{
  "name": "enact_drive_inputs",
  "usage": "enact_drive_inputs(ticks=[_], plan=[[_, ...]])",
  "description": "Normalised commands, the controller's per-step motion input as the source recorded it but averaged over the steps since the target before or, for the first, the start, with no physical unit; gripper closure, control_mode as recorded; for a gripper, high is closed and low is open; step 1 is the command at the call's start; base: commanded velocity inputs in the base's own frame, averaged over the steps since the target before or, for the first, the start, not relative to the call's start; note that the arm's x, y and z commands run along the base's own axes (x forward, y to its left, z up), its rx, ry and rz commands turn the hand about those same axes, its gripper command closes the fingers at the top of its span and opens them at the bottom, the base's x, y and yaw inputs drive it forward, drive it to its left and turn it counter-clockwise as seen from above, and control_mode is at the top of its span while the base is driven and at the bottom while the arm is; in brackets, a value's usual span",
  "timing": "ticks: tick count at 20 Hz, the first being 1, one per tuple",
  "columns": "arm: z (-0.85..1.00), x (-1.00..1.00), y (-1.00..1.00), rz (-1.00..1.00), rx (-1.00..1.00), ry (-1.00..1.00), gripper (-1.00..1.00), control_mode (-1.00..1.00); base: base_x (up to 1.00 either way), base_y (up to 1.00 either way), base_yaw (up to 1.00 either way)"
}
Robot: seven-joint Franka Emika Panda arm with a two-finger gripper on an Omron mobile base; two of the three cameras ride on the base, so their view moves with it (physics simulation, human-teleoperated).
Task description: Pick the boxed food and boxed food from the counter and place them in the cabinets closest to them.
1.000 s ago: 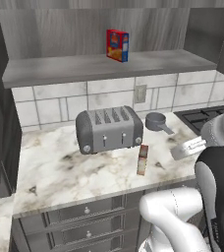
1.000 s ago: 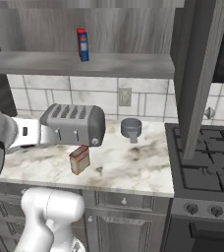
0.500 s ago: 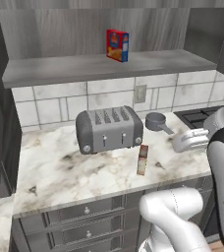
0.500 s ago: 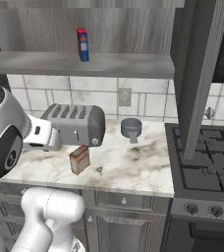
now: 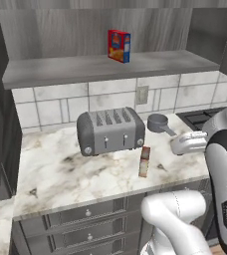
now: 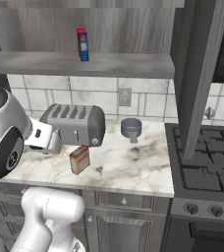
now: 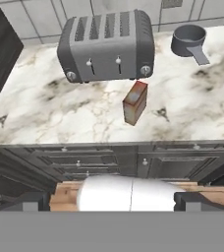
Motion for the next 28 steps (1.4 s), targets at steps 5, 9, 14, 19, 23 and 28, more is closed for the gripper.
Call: enact_drive_inputs(ticks=[5,9,14,19,23,28], plan=[[-0.33,0.13,0.03,-0.07,0.0,0.0,-1.0,-1.0,0.0,0.0,0.0],[-0.32,0.32,0.0,-0.1,0.0,0.0,-1.0,-1.0,0.0,0.0,0.0],[-0.27,0.47,0.0,-0.11,0.0,0.0,-1.0,-1.0,0.0,0.0,0.0],[-0.26,0.51,0.0,-0.09,0.0,0.0,-1.0,-1.0,0.0,0.0,0.0],[-0.29,0.41,0.0,-0.08,0.0,0.01,-1.0,-1.0,0.0,0.0,0.0],[-0.34,0.3,0.0,-0.07,0.0,0.03,-1.0,-1.0,0.0,0.0,0.0]])
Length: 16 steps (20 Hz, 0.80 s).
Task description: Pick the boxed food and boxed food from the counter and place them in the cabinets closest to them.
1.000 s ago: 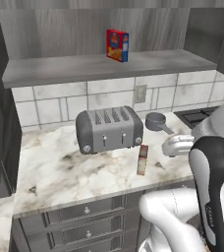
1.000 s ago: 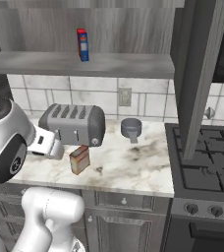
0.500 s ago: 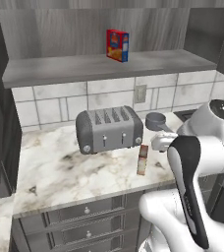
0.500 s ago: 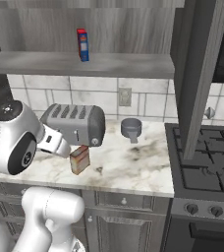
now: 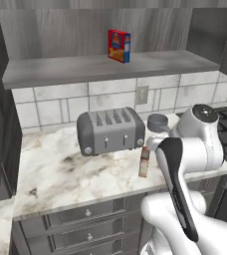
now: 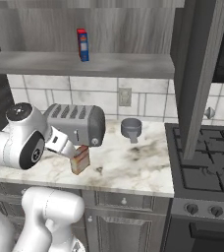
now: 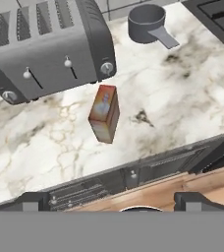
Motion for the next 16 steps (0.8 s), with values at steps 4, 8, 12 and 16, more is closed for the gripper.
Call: enact_drive_inputs(ticks=[4,8,12,16], plan=[[-0.32,0.3,0.0,-0.08,0.0,0.01,-1.0,-1.0,0.0,0.0,0.0],[-0.32,0.29,0.0,-0.07,0.0,0.0,-1.0,-1.0,0.0,0.0,0.0],[-0.32,0.25,-0.01,-0.07,0.0,0.0,-1.0,-1.0,0.0,0.0,0.0],[-0.33,0.21,-0.03,-0.07,0.0,0.0,-1.0,-1.0,0.0,0.0,0.0]])
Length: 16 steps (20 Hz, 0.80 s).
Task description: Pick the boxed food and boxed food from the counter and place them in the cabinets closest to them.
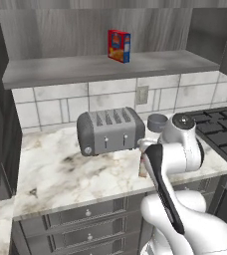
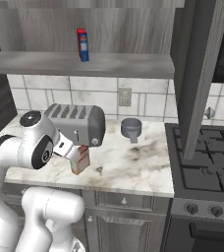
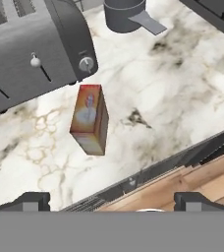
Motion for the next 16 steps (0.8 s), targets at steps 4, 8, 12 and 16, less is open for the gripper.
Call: enact_drive_inputs(ticks=[4,8,12,16], plan=[[-0.3,0.23,-0.04,-0.06,0.02,0.0,-1.0,-1.0,0.0,0.0,0.0],[-0.31,0.26,-0.02,-0.05,0.01,-0.01,-1.0,-1.0,0.0,0.0,0.0],[-0.33,0.24,0.0,-0.04,0.01,-0.01,-1.0,-1.0,0.0,0.0,0.0],[-0.34,0.2,0.0,-0.03,0.02,-0.01,-1.0,-1.0,0.0,0.0,0.0]])
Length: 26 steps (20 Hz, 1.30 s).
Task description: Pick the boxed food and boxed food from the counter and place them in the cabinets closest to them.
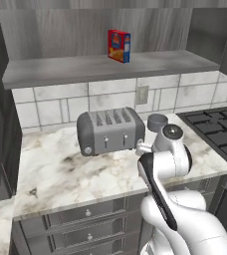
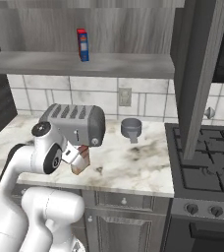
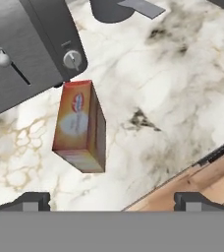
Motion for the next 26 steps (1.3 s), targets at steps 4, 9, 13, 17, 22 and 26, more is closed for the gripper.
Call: enact_drive_inputs(ticks=[4,9,13,17,22,26], plan=[[-0.33,0.2,0.0,-0.03,0.01,0.0,-1.0,-1.0,0.0,0.0,0.0],[-0.27,0.18,0.0,-0.02,0.0,0.0,-1.0,-1.0,0.0,0.0,0.0],[-0.28,0.13,-0.03,-0.01,0.0,0.0,-1.0,-1.0,0.0,0.0,0.0],[-0.45,0.01,-0.16,0.0,0.0,0.0,-1.0,-1.0,0.0,0.0,0.0],[-0.47,0.02,-0.14,0.0,0.0,0.0,-1.0,-1.0,0.0,0.0,0.0],[-0.43,0.09,-0.05,-0.01,0.0,-0.05,-1.0,-1.0,0.0,0.0,0.0]])
